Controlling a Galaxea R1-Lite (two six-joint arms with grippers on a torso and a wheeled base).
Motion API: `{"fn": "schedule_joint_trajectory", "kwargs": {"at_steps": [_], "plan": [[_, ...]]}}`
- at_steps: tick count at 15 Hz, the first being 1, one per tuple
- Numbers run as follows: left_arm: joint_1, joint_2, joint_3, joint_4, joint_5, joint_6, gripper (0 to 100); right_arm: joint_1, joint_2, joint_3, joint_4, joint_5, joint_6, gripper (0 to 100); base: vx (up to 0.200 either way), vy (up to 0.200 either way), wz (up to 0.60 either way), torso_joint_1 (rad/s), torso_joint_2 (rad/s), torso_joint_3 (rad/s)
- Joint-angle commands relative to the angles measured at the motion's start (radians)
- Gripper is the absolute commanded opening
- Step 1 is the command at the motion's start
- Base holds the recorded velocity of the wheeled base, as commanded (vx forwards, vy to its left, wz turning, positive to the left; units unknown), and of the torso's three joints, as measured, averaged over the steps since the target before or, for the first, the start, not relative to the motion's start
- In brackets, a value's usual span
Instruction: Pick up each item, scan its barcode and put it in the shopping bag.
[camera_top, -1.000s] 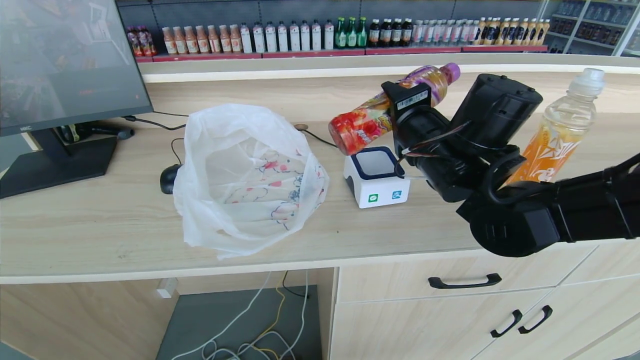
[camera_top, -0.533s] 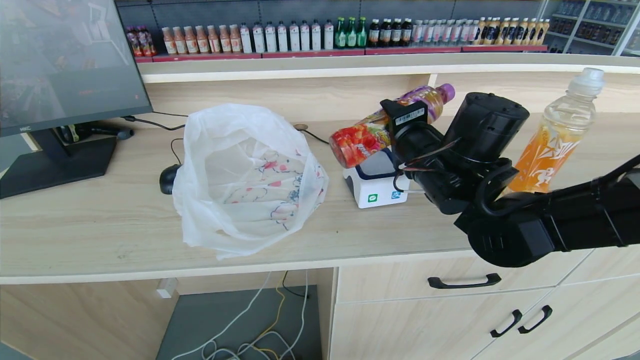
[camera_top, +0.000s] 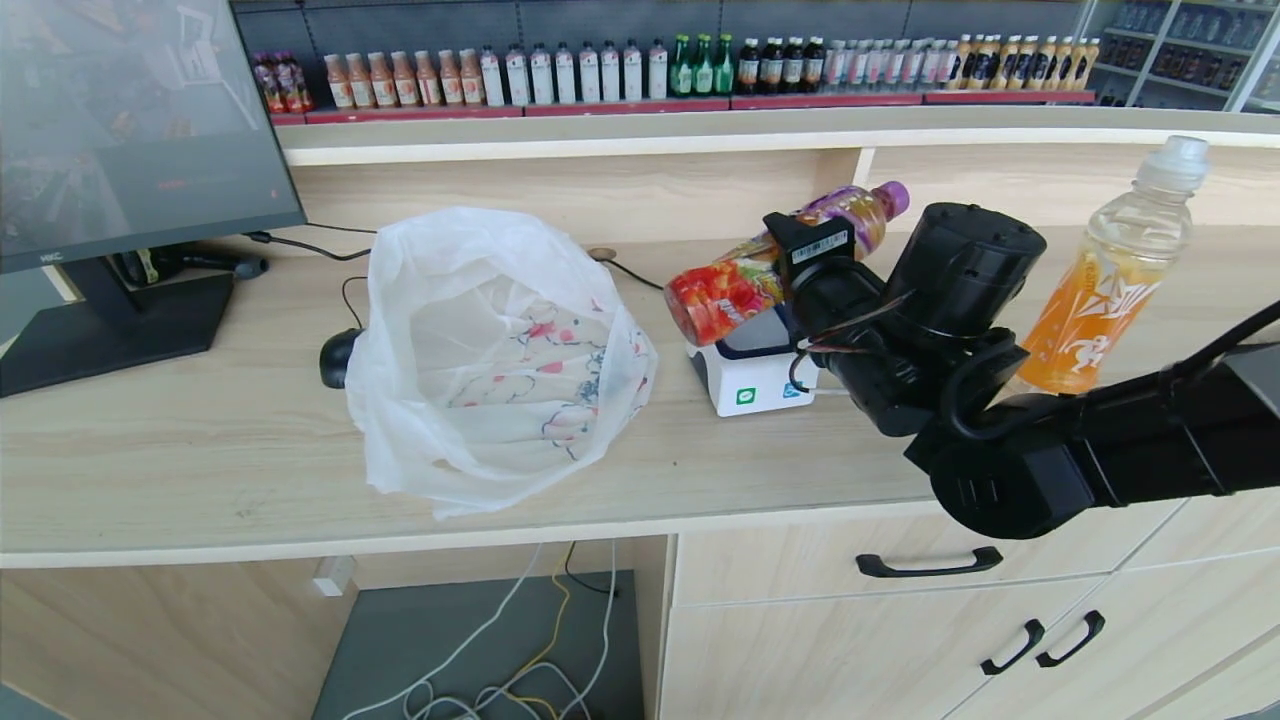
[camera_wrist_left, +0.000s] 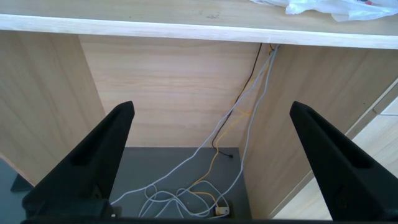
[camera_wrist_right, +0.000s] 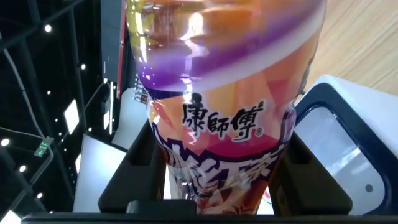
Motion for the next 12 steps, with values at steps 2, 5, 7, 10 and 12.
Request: {"fn": "schedule_joint_trajectory", "kwargs": {"at_steps": [2, 5, 7, 10, 12], "plan": [[0.001, 0.0, 0.0, 0.0, -0.001, 0.0, 100, -0.032, 0.016, -0.008, -0.002, 0.003, 0.012, 0, 0.0, 0.0, 0.0, 0.0, 0.0, 0.0], [0.001, 0.0, 0.0, 0.0, 0.0, 0.0, 100, -0.032, 0.016, -0.009, 0.0, 0.008, 0.012, 0, 0.0, 0.0, 0.0, 0.0, 0.0, 0.0], [0.001, 0.0, 0.0, 0.0, 0.0, 0.0, 100, -0.052, 0.017, -0.008, -0.002, 0.008, 0.015, 0, 0.0, 0.0, 0.0, 0.0, 0.0, 0.0], [0.001, 0.0, 0.0, 0.0, 0.0, 0.0, 100, -0.064, 0.017, -0.003, -0.002, 0.017, 0.016, 0, 0.0, 0.0, 0.0, 0.0, 0.0, 0.0], [0.001, 0.0, 0.0, 0.0, 0.0, 0.0, 100, -0.063, 0.016, -0.005, -0.002, 0.019, 0.016, 0, 0.0, 0.0, 0.0, 0.0, 0.0, 0.0]]}}
